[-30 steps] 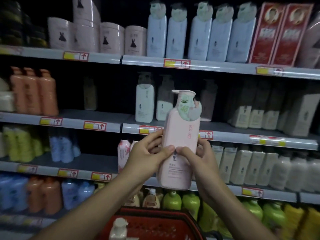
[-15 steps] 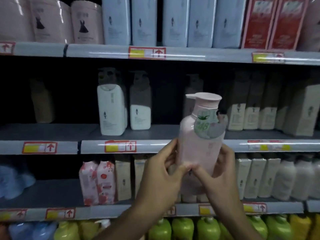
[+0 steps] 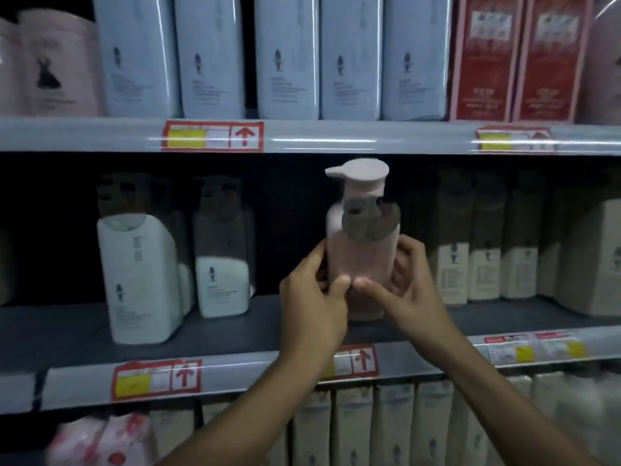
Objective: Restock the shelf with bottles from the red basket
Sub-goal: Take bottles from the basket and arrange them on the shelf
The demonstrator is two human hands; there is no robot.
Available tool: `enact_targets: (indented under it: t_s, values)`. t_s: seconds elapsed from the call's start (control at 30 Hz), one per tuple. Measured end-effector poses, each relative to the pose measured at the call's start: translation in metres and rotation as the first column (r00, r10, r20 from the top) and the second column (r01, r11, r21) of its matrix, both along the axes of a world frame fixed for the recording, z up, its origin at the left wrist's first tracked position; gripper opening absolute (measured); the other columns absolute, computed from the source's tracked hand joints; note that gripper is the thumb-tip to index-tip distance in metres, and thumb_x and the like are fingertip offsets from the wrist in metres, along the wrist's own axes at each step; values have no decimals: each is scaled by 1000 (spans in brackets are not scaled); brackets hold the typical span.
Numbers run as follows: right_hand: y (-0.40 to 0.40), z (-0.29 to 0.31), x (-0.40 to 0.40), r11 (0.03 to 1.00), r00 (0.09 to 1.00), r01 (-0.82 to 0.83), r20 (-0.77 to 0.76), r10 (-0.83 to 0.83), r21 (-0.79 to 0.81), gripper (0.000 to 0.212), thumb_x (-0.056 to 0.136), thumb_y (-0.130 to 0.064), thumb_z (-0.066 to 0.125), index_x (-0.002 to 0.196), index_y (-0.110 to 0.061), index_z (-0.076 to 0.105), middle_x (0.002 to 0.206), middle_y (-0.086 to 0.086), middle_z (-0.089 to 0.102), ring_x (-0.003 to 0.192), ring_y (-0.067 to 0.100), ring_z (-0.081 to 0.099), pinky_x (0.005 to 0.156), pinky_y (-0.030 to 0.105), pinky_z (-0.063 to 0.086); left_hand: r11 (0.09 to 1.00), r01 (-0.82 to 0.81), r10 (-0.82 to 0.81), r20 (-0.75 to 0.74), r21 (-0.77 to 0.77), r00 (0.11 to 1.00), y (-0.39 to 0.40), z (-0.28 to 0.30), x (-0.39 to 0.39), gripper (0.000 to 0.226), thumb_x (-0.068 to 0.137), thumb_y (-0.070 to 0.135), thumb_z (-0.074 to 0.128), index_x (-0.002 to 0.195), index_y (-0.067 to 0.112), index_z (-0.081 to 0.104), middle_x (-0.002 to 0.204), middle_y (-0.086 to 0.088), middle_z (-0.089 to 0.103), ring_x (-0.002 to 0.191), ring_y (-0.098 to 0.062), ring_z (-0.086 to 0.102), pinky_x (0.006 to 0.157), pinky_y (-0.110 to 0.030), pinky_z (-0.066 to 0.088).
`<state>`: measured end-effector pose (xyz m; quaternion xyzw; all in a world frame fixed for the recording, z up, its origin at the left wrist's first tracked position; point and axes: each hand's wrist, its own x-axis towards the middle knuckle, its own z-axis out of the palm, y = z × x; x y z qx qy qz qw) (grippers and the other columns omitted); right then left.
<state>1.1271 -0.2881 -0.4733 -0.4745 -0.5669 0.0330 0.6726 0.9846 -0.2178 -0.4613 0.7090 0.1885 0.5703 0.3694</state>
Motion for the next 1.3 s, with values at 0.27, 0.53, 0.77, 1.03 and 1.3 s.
enact_targets:
  t_s: [0.27,0.53,0.77,1.03,1.3]
  values:
    - [22,5,29,988,994,5,-111,-22,-152,58,88,-16,79,134,-31,47,133,-3,67,112,2,69,83,18,58,982,-158,173,-160,104,972,8,-3,30,61,91,23,71,148,24,48,130,1,56,117,-17,59,94,-36,58]
    - [29,11,26,958,982,151,-75,-173,-245,58,92,-18,75,145,-17,52,134,4,67,105,7,70,76,19,60,991,-129,135,-321,37,937,12,-25,24,62,90,10,70,147,23,50,124,1,54,114,-21,63,89,-34,61]
    - [29,-5,14,816,856,514,99,-507,-266,50,84,-17,82,131,-16,66,104,0,75,92,13,71,78,28,59,998,-58,54,-414,2,909,12,-17,30,74,89,6,70,155,19,38,130,-3,49,120,-18,60,96,-32,58]
    - [51,-1,33,710,769,612,55,-637,-347,31,86,-17,81,114,-8,70,109,11,77,100,27,72,81,29,54,997,-49,4,-625,-55,780,7,-5,57,85,90,14,69,159,18,18,139,-7,35,120,-23,54,99,-36,53]
    - [27,-6,-3,700,721,690,100,-685,-183,38,97,-24,66,134,-16,60,120,-1,68,113,23,64,91,33,50,997,-56,70,-416,46,907,0,-9,42,69,92,15,64,152,27,32,147,3,39,130,-12,47,106,-26,47]
